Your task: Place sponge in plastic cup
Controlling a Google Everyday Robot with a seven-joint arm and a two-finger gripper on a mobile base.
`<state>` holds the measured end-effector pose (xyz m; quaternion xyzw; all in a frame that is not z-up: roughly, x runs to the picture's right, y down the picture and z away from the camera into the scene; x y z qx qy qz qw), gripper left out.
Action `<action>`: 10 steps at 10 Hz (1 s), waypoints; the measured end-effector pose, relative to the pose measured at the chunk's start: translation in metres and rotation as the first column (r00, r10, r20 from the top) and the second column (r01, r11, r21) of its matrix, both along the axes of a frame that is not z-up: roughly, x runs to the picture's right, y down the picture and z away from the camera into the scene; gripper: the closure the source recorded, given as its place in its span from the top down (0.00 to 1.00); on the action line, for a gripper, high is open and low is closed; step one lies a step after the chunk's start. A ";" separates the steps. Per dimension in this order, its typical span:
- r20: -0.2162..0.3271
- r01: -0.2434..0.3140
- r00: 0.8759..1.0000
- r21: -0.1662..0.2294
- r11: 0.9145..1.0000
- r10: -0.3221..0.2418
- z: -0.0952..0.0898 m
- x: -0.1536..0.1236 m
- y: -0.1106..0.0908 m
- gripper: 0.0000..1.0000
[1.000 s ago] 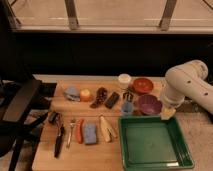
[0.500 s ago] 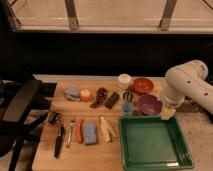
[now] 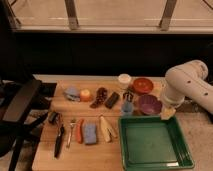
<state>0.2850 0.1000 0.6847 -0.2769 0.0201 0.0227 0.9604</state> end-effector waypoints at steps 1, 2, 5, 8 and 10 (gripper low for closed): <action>0.000 0.000 1.000 0.000 1.000 0.000 0.000 0.000 0.000 0.65; 0.000 0.000 1.000 0.000 1.000 0.000 0.000 0.000 0.000 0.65; -0.002 0.005 1.000 0.002 1.000 -0.005 0.000 0.000 -0.001 0.65; 0.052 0.153 0.987 0.002 0.988 -0.153 0.001 -0.029 -0.015 0.65; 0.115 0.232 0.966 -0.002 0.973 -0.230 0.003 -0.069 -0.018 0.65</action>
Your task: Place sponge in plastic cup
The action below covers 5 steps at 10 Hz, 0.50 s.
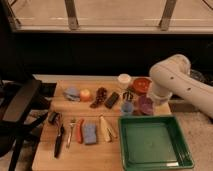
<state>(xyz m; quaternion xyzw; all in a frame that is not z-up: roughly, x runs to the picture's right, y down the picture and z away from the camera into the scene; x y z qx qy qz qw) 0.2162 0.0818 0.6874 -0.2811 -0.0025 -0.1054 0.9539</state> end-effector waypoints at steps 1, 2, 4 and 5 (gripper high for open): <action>0.039 0.036 0.999 -0.016 0.999 -0.035 0.001 -0.026 0.000 0.65; 0.088 0.069 0.994 -0.038 0.997 -0.065 0.000 -0.056 0.001 0.65; 0.167 0.093 0.983 -0.076 0.993 -0.079 -0.001 -0.099 0.004 0.65; 0.219 0.095 0.973 -0.104 0.990 -0.071 -0.003 -0.126 0.007 0.65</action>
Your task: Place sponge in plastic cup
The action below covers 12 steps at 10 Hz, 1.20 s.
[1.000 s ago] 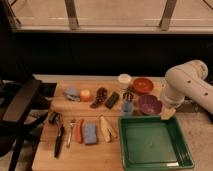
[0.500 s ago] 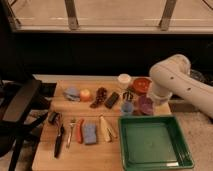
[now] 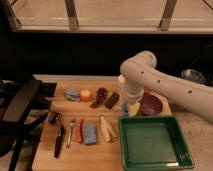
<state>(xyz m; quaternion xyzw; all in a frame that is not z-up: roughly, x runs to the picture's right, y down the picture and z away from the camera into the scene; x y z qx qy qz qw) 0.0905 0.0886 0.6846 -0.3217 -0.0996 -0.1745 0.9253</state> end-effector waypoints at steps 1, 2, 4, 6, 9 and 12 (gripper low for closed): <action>0.059 0.009 0.998 -0.028 1.000 -0.007 -0.004 -0.027 0.005 0.65; 0.106 0.028 0.994 -0.043 0.999 -0.024 -0.012 -0.045 0.012 0.65; 0.121 0.031 0.992 -0.041 0.999 -0.026 -0.014 -0.051 0.013 0.65; 0.124 0.032 0.992 -0.040 0.999 -0.027 -0.014 -0.052 0.013 0.65; 0.185 0.077 0.980 -0.052 0.996 -0.066 -0.015 -0.064 0.021 0.65; 0.252 0.146 0.959 -0.050 0.988 -0.129 -0.009 -0.120 0.036 0.65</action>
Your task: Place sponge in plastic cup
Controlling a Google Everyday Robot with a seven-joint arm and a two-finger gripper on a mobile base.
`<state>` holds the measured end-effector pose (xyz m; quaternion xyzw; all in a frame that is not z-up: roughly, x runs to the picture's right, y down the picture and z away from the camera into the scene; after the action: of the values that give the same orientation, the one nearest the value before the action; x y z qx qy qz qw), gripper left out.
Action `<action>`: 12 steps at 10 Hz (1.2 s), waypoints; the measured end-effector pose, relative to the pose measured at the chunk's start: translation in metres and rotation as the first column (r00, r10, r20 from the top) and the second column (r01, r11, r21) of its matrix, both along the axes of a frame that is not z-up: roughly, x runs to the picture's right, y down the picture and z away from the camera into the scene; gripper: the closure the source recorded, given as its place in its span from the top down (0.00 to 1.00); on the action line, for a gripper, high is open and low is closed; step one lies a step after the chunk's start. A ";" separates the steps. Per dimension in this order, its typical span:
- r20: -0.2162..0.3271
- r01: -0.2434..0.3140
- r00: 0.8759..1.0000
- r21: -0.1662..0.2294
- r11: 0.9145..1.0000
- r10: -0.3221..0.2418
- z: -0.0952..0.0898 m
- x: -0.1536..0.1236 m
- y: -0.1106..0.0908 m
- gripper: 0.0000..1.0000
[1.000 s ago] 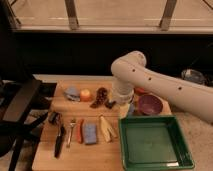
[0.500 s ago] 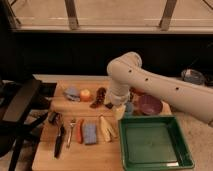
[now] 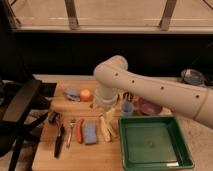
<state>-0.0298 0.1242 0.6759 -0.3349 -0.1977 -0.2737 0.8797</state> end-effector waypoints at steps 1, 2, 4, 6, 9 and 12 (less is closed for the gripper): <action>0.020 0.014 1.000 -0.005 1.000 -0.013 0.007 -0.017 0.006 0.65; 0.029 0.022 0.999 -0.004 1.000 -0.022 0.014 -0.029 0.012 0.65; 0.038 0.020 0.999 -0.003 1.000 -0.019 0.033 -0.038 0.023 0.65; 0.030 0.017 0.999 -0.006 1.000 -0.017 0.046 -0.040 0.028 0.65; -0.007 -0.006 1.000 -0.050 0.999 0.006 0.079 -0.036 0.046 0.65; -0.026 -0.042 0.999 -0.109 0.993 0.039 0.108 -0.032 0.065 0.65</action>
<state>-0.0617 0.1889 0.7834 -0.3820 -0.2086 -0.2405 0.8676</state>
